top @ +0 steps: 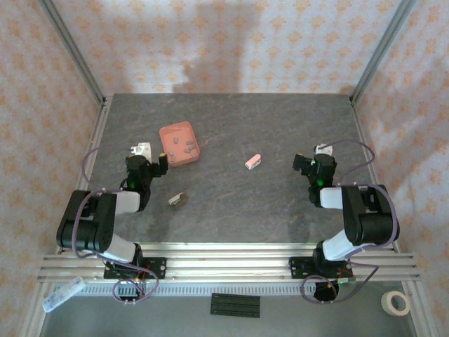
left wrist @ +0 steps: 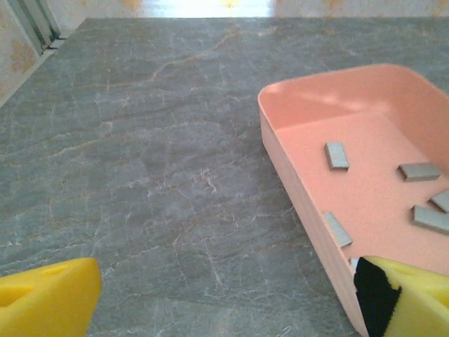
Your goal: Load the staples into the stapler
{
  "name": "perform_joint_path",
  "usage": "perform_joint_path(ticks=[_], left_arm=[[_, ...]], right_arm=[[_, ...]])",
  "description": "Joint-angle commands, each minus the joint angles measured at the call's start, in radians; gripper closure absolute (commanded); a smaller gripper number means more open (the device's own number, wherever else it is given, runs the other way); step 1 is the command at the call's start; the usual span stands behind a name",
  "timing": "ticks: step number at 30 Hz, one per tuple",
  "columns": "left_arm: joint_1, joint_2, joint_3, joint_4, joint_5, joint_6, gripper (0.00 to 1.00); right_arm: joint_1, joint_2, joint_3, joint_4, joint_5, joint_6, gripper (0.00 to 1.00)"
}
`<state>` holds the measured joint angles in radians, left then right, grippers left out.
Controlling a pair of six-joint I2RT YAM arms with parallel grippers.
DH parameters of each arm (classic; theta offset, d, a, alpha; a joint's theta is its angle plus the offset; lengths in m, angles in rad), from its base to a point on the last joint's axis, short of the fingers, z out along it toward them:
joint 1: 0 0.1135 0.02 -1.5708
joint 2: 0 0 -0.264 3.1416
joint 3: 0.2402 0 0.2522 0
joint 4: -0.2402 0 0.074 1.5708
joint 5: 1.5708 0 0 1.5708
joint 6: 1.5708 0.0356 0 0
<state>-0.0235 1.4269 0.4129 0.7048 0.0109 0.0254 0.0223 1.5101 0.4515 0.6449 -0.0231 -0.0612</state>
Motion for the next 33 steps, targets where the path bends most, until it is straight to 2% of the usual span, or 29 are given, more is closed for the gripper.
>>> perform_joint_path(ticks=[1, 4, 8, 13, 17, 19, 25, 31, 33], left_arm=[[0.005, -0.114, 0.097, -0.182, 0.031, 0.008, 0.11], [0.005, -0.154, 0.191, -0.264, 0.055, -0.013, 0.16], [-0.001, -0.097, 0.392, -0.422, 0.123, -0.015, 0.22], [-0.033, 0.015, 0.61, -0.549, 0.18, 0.001, 0.24], [-0.083, 0.082, 0.71, -0.604, 0.177, 0.06, 0.24], [-0.106, 0.105, 0.736, -0.614, 0.17, 0.08, 0.24], [-0.148, 0.154, 0.76, -0.598, 0.165, 0.081, 0.23], [-0.16, 0.17, 0.756, -0.603, 0.195, 0.091, 0.23], [-0.161, 0.171, 0.75, -0.601, 0.199, 0.096, 0.23]], right_arm=[[0.001, -0.08, 0.141, -0.244, -0.024, -0.007, 0.01], [0.009, -0.105, 0.278, -0.459, -0.014, 0.064, 0.01], [0.04, -0.091, 0.503, -0.789, 0.088, 0.247, 0.01], [0.12, 0.018, 0.804, -1.192, 0.121, 0.44, 0.01], [0.194, 0.114, 0.959, -1.402, 0.087, 0.668, 0.01], [0.249, 0.166, 1.014, -1.497, 0.112, 0.768, 0.01], [0.412, 0.351, 1.158, -1.659, 0.058, 0.964, 0.01], [0.494, 0.522, 1.296, -1.692, 0.011, 0.986, 0.01], [0.499, 0.561, 1.338, -1.715, 0.012, 0.99, 0.07]])
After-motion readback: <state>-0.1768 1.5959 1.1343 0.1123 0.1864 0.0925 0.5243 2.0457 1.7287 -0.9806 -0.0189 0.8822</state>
